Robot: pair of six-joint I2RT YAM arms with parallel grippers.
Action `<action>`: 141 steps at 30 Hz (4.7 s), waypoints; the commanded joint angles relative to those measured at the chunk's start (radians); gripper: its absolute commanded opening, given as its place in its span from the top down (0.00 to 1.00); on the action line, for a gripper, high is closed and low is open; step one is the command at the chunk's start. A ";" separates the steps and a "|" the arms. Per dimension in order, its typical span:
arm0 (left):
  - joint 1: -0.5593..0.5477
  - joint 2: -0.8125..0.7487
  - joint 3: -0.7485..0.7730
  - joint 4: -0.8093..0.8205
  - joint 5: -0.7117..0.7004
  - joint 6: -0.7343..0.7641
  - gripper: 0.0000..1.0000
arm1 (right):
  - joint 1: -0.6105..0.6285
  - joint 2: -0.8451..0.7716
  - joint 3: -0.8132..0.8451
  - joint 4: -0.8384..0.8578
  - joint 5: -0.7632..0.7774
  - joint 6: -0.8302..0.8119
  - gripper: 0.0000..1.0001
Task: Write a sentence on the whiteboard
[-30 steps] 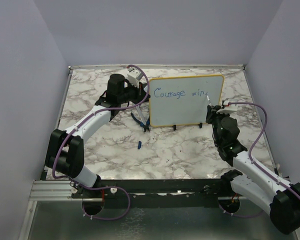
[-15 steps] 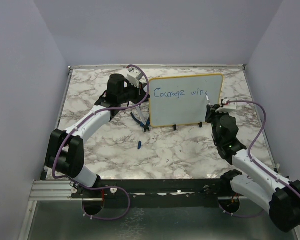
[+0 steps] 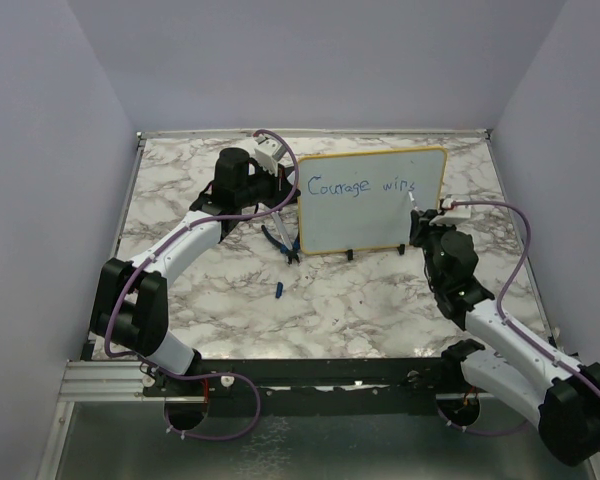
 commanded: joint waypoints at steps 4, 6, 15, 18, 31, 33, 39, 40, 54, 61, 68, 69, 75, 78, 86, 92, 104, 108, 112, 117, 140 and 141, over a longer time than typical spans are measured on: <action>-0.003 -0.027 -0.005 -0.008 0.003 0.015 1.00 | -0.005 -0.115 -0.023 -0.025 -0.013 -0.003 0.99; -0.003 -0.025 -0.004 -0.008 0.005 0.012 1.00 | -0.006 -0.131 -0.023 -0.031 -0.014 -0.004 0.99; -0.003 -0.024 -0.004 -0.009 0.005 0.012 1.00 | -0.005 -0.074 0.001 -0.029 -0.053 -0.008 0.99; -0.004 -0.019 -0.003 -0.008 0.012 0.011 1.00 | -0.005 -0.081 0.001 -0.032 -0.083 -0.009 0.99; -0.004 -0.026 -0.006 -0.001 0.025 -0.017 1.00 | 0.018 -0.188 -0.019 -0.138 -0.299 0.097 0.99; -0.005 -0.030 -0.007 -0.002 0.026 -0.021 1.00 | 0.026 -0.197 -0.030 -0.126 -0.322 0.118 0.99; -0.013 -0.029 -0.007 -0.007 0.025 -0.040 1.00 | 0.072 -0.165 -0.041 -0.073 -0.363 0.166 0.99; -0.017 -0.026 -0.004 -0.008 0.024 -0.043 1.00 | 0.088 -0.153 -0.042 -0.060 -0.362 0.169 0.99; -0.025 -0.006 0.006 -0.026 0.015 -0.023 1.00 | 0.450 0.151 0.005 0.216 -0.073 0.119 0.99; -0.023 -0.002 0.002 -0.028 0.015 -0.019 1.00 | 0.486 0.261 0.032 0.294 -0.047 0.115 0.99; -0.023 -0.003 0.001 -0.031 0.012 -0.017 1.00 | 0.486 0.267 0.024 0.273 -0.006 0.122 0.99; -0.024 -0.004 0.001 -0.031 0.012 -0.017 1.00 | 0.486 0.269 0.023 0.274 -0.009 0.121 0.99; -0.023 -0.009 0.000 -0.032 0.011 -0.016 1.00 | 0.486 0.296 0.026 0.284 0.008 0.108 0.99; -0.023 -0.009 0.000 -0.033 0.011 -0.017 1.00 | 0.486 0.310 0.025 0.301 0.029 0.100 0.99; -0.023 -0.006 0.002 -0.033 0.012 -0.017 1.00 | 0.483 0.358 0.053 0.346 0.052 0.054 0.99; -0.023 -0.002 0.002 -0.033 0.014 -0.016 1.00 | 0.467 0.387 0.070 0.360 0.051 0.043 0.99; -0.023 -0.001 0.002 -0.033 0.020 -0.014 1.00 | 0.440 0.438 0.108 0.365 0.027 0.021 0.99; -0.024 -0.001 0.003 -0.033 0.020 -0.013 1.00 | 0.440 0.454 0.118 0.359 0.011 0.017 0.99; -0.023 -0.003 0.003 -0.034 0.019 -0.012 1.00 | 0.440 0.469 0.128 0.352 -0.001 0.016 0.99; -0.023 -0.007 0.003 -0.036 0.017 -0.012 1.00 | 0.440 0.479 0.126 0.339 -0.014 0.025 0.99; -0.023 -0.013 0.006 -0.036 0.017 -0.010 1.00 | 0.440 0.457 0.073 0.288 -0.009 0.054 0.99; -0.023 -0.013 0.006 -0.036 0.017 -0.011 1.00 | 0.440 0.453 0.073 0.288 -0.001 0.054 0.99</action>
